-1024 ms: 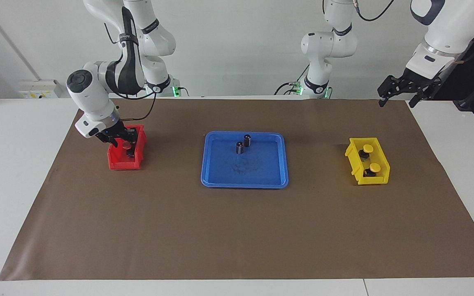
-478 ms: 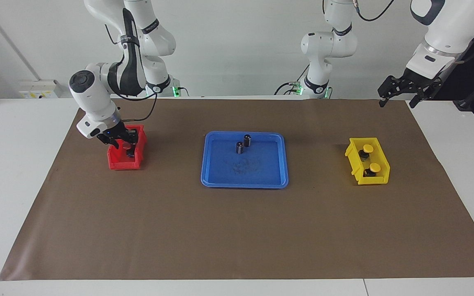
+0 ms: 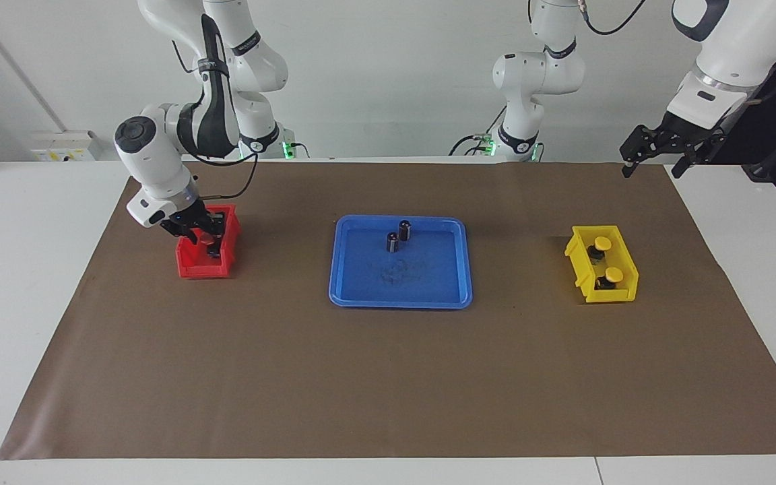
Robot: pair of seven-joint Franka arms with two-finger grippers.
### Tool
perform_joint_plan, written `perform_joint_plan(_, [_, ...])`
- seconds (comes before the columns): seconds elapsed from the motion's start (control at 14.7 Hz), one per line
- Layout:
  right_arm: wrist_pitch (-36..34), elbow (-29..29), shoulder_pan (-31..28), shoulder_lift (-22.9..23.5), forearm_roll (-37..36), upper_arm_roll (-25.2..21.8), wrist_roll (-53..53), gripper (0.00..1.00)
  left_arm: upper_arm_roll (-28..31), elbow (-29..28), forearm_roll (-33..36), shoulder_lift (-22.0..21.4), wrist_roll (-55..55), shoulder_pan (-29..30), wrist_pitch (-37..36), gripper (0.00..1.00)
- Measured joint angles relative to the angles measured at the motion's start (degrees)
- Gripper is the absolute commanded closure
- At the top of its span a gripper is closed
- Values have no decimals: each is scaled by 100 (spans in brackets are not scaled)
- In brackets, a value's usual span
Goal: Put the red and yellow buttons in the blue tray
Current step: 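Reach the right gripper into the red bin and grasp a red button, then carry the red button to the blue tray while the left gripper reaches the yellow bin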
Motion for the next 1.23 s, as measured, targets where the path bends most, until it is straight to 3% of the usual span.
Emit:
perform_joint_plan(0.34, [-363, 288, 1, 13, -1, 4, -50, 74, -1, -29, 0, -2, -3, -1, 29, 0])
perform_joint_plan(0.68, [-2234, 2105, 87, 275, 4, 8, -262, 72, -28, -29, 0, -6, -3, -10, 30, 0])
perform_joint_plan(0.96, [-2995, 3675, 1107, 881, 248, 38, 1024, 72, -35, -29, 0, -6, -3, -10, 37, 0])
perform_joint_plan(1.23, [-2490, 4317, 2386, 1468, 488, 77, 2825, 73, -29, -125, 3, -2, -3, -5, 186, 0])
